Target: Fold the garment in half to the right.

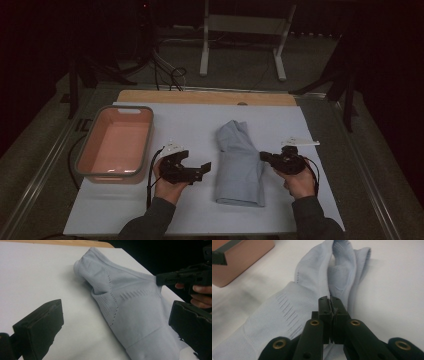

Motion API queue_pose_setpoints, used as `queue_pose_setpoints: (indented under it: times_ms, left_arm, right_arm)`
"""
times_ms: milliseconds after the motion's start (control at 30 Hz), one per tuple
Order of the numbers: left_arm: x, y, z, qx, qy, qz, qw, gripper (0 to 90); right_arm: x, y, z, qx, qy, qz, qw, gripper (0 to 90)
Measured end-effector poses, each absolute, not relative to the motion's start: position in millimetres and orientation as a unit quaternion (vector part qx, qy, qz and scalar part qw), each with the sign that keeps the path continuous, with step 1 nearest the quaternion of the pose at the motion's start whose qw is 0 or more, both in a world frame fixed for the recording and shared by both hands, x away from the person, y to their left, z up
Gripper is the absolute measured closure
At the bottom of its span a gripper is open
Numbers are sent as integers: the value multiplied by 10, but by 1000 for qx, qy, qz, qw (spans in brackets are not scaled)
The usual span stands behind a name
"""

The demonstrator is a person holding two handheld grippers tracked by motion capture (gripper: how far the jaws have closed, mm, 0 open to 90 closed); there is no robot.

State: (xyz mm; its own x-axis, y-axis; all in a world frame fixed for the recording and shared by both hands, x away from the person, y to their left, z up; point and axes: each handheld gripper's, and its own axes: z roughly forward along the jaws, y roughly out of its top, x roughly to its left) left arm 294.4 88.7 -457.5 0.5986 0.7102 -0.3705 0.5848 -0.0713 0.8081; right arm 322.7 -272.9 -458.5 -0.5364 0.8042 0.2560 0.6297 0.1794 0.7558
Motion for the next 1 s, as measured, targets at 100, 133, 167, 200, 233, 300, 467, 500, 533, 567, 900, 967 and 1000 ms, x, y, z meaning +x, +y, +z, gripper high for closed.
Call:
queue_pose_setpoints:
  times_ms: [100, 133, 167, 200, 233, 300, 467, 500, 533, 567, 900, 967, 1000]
  left_arm:
    - [2941, 871, -4584, 730, 444, 59, 517, 9]
    - [2941, 866, -4588, 731, 443, 58, 516, 9]
    - [2940, 859, -4593, 732, 443, 56, 515, 10]
    - [2938, 849, -4599, 733, 442, 56, 514, 12]
    - [2938, 849, -4599, 733, 442, 56, 514, 17]
    - [2934, 811, -4621, 740, 438, 50, 508, 23]
    - [2927, 764, -4643, 744, 435, 44, 505, 44]
    - [2922, 740, -4650, 748, 430, 44, 503, 51]
    - [2922, 740, -4650, 748, 430, 44, 503, 54]
    - [2918, 727, -4653, 750, 429, 43, 503, 54]
    - [2893, 624, -4702, 760, 421, 39, 493, 113]
    - [2888, 609, -4707, 762, 420, 38, 492, 121]
    - [2887, 605, -4709, 762, 418, 39, 492, 121]
  right_arm:
    - [3221, -2804, -4552, 477, 754, 438, 106, 884]
    - [3218, -2823, -4546, 479, 754, 437, 106, 884]
    - [3215, -2835, -4552, 479, 755, 434, 107, 884]
    - [3214, -2839, -4568, 481, 757, 428, 111, 883]
    - [3214, -2839, -4568, 481, 757, 428, 111, 883]
    - [3223, -2845, -4655, 488, 764, 405, 120, 882]
    - [3240, -2866, -4705, 499, 765, 378, 152, 882]
    - [3240, -2871, -4711, 501, 764, 377, 153, 881]
    - [3240, -2871, -4711, 501, 764, 377, 153, 881]
    - [3241, -2867, -4716, 501, 765, 376, 149, 879]
    - [3114, -2802, -4644, 503, 759, 387, 147, 512]
    - [3076, -2803, -4621, 504, 757, 390, 142, 462]
    - [3050, -2801, -4612, 502, 758, 394, 137, 435]
